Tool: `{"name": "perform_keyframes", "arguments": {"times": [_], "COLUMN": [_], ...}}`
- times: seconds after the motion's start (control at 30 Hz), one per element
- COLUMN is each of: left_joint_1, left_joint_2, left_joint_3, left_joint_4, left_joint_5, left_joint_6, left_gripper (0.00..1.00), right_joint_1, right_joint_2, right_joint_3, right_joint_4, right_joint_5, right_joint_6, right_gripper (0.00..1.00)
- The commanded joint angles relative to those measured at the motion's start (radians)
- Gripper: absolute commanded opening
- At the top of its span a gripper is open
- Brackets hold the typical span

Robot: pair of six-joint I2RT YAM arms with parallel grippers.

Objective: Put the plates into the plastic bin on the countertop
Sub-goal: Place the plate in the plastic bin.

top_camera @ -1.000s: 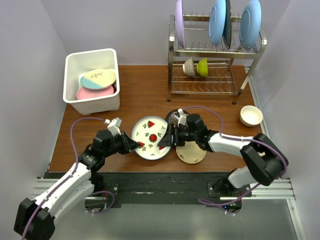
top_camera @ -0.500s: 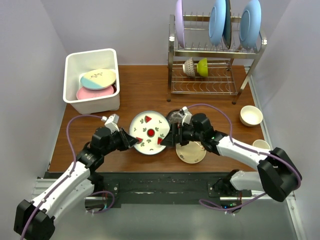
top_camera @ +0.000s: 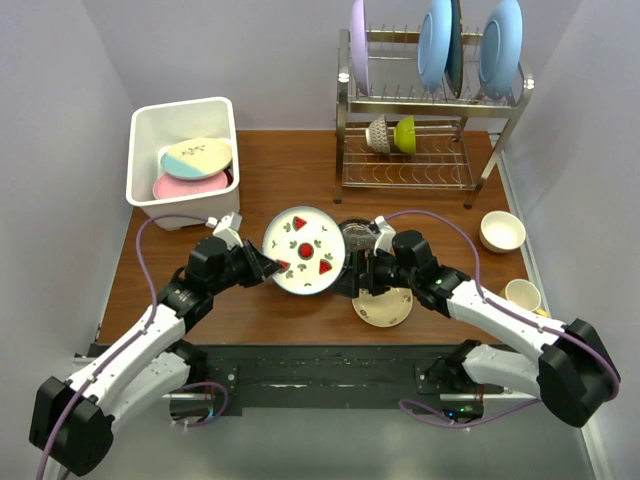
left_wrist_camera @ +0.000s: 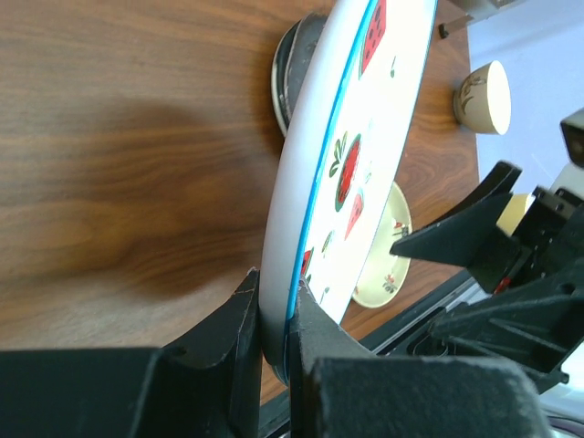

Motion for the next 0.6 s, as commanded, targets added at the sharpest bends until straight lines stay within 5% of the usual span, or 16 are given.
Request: {"name": "perform_keyframes", "arguments": {"times": [0.0, 0.57], "left_joint_1": [0.002, 0.235], "left_joint_2": [0.017, 0.244], "left_joint_3": [0.131, 0.462], "left_joint_4": [0.191, 0.182], "left_joint_5": [0.001, 0.191], "left_joint_6": [-0.008, 0.078], "left_gripper": [0.0, 0.0], "right_joint_1": [0.003, 0.0], "right_joint_2": [-0.055, -0.069], "right_joint_3": [-0.013, -0.034], "right_joint_4": [-0.054, -0.11], "right_joint_5": [0.041, 0.054], "right_joint_6": [-0.026, -0.032], "right_gripper": [0.99, 0.99]}}
